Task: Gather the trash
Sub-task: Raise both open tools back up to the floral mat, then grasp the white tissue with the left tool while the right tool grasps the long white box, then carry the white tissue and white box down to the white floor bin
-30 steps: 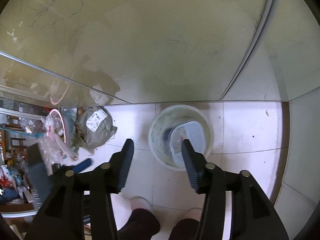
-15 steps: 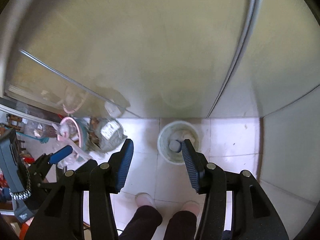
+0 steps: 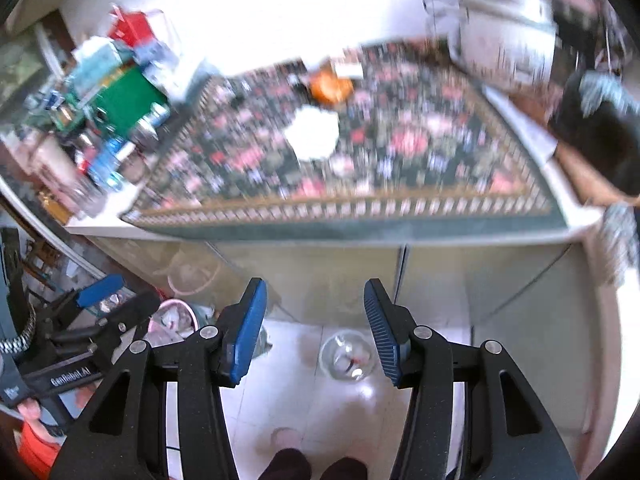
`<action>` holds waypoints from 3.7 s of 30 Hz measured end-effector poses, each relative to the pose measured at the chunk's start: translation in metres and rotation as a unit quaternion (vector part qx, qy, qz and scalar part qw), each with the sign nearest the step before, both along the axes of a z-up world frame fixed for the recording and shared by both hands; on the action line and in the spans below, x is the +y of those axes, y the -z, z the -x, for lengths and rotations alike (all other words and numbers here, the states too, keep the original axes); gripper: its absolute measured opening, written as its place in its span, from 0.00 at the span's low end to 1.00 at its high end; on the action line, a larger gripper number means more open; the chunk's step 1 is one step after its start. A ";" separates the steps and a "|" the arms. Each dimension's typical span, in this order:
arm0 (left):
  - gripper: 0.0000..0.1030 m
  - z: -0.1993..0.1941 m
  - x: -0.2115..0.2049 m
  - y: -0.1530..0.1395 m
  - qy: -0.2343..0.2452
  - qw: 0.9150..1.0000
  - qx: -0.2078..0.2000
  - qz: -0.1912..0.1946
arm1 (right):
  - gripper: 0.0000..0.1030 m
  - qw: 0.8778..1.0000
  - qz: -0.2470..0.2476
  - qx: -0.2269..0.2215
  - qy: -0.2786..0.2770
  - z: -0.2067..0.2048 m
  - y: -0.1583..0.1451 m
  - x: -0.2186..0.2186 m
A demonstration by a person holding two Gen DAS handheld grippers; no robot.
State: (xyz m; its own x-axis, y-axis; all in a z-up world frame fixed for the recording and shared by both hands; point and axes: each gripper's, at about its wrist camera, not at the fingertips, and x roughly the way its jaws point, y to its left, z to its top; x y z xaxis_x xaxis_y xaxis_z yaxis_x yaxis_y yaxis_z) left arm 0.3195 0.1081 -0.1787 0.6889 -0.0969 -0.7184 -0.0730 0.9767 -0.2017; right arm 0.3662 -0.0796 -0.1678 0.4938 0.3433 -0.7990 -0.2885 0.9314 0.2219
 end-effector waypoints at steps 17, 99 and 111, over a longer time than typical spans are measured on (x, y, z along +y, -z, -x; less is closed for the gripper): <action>0.87 -0.028 -0.019 -0.095 -0.031 0.997 -0.059 -0.034 | 0.53 0.994 -0.013 -0.110 -0.021 0.012 -0.108 -0.022; 0.03 -0.345 0.052 0.008 -0.028 0.997 0.063 0.018 | 0.46 0.999 0.032 0.014 -0.024 -0.366 0.022 0.056; 0.03 -0.274 0.069 -0.041 0.055 0.998 -0.006 0.000 | 0.46 0.996 0.022 -0.067 0.055 -0.261 -0.045 0.055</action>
State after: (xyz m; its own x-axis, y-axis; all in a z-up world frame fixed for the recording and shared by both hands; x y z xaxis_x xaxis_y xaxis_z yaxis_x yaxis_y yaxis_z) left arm 0.5934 0.1769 -0.1376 0.6825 -0.1713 -0.7105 0.0362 0.9789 -0.2012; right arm 0.6272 -0.0251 -0.1232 0.6301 0.2476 -0.7360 -0.2079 0.9670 0.1473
